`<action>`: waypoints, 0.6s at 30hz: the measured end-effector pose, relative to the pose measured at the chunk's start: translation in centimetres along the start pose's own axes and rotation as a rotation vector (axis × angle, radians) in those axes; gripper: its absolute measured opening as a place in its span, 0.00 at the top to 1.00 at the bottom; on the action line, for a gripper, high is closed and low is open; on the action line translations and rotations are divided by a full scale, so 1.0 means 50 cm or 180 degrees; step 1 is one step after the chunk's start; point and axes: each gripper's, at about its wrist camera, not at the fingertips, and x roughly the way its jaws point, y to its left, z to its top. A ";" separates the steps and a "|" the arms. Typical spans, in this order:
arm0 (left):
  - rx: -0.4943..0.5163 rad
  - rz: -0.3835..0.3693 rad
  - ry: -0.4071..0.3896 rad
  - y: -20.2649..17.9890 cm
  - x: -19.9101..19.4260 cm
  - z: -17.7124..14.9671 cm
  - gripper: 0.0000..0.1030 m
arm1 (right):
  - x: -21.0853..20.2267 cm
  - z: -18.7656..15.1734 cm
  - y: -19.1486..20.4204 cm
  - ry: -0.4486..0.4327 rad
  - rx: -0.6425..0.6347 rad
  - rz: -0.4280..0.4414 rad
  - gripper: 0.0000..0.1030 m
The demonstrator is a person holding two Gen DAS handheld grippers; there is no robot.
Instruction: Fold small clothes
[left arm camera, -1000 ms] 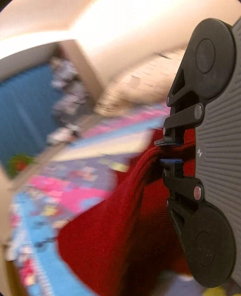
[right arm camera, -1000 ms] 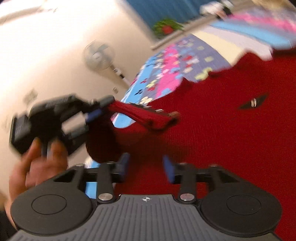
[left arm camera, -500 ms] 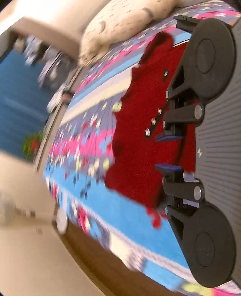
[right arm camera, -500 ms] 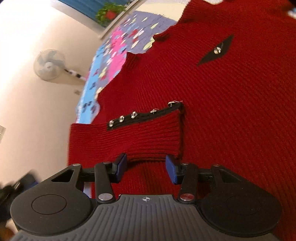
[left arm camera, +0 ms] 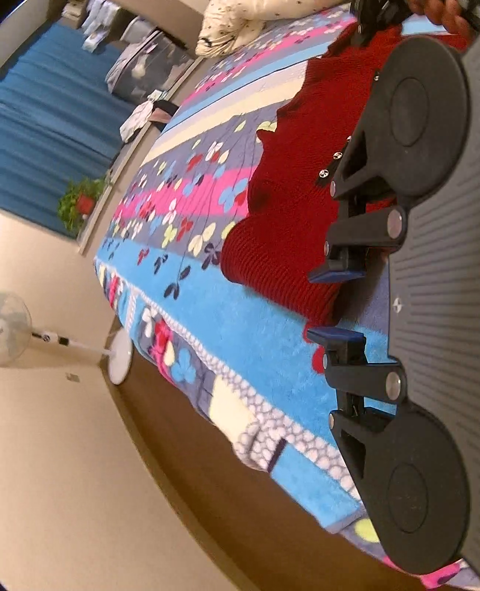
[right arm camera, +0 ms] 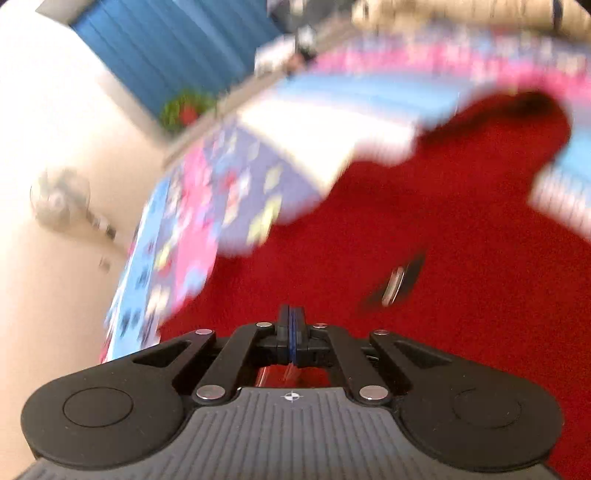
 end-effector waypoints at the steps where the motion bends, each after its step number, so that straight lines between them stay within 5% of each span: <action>1: -0.0057 -0.0015 0.0032 0.002 0.007 0.002 0.73 | 0.001 0.022 -0.011 -0.0078 -0.0020 -0.0072 1.00; 3: -0.0150 -0.0024 0.0064 0.003 0.023 0.007 0.73 | 0.003 0.044 -0.038 0.0055 0.0047 -0.0041 1.00; 6: -0.0182 -0.0026 0.0089 -0.005 0.039 0.010 0.73 | 0.037 -0.002 -0.027 0.0697 -0.0252 0.0176 0.94; 8: -0.0137 -0.0014 0.0132 -0.013 0.045 0.004 0.73 | 0.061 -0.054 -0.005 0.0953 -0.0559 0.0174 0.58; 9: -0.0112 -0.0001 0.0144 -0.015 0.051 0.003 0.73 | 0.075 -0.070 0.005 0.1011 -0.0600 0.0144 0.48; 10: -0.0094 0.0013 0.0150 -0.015 0.052 0.001 0.73 | 0.086 -0.086 0.009 0.1060 -0.0586 0.0120 0.40; 13: -0.0112 0.0030 0.0145 -0.006 0.054 0.002 0.73 | 0.086 -0.113 0.032 0.0931 -0.0653 0.0068 0.34; 15: -0.0146 0.0045 0.0132 -0.001 0.055 0.005 0.73 | 0.090 -0.129 0.058 0.0876 -0.0852 0.0069 0.45; 17: -0.0165 0.0058 0.0139 0.001 0.057 0.006 0.73 | 0.101 -0.135 0.087 0.0857 -0.1155 0.0086 0.91; 18: -0.0167 0.0056 0.0144 0.002 0.058 0.006 0.73 | 0.102 -0.135 0.098 0.0828 -0.1277 0.0094 0.92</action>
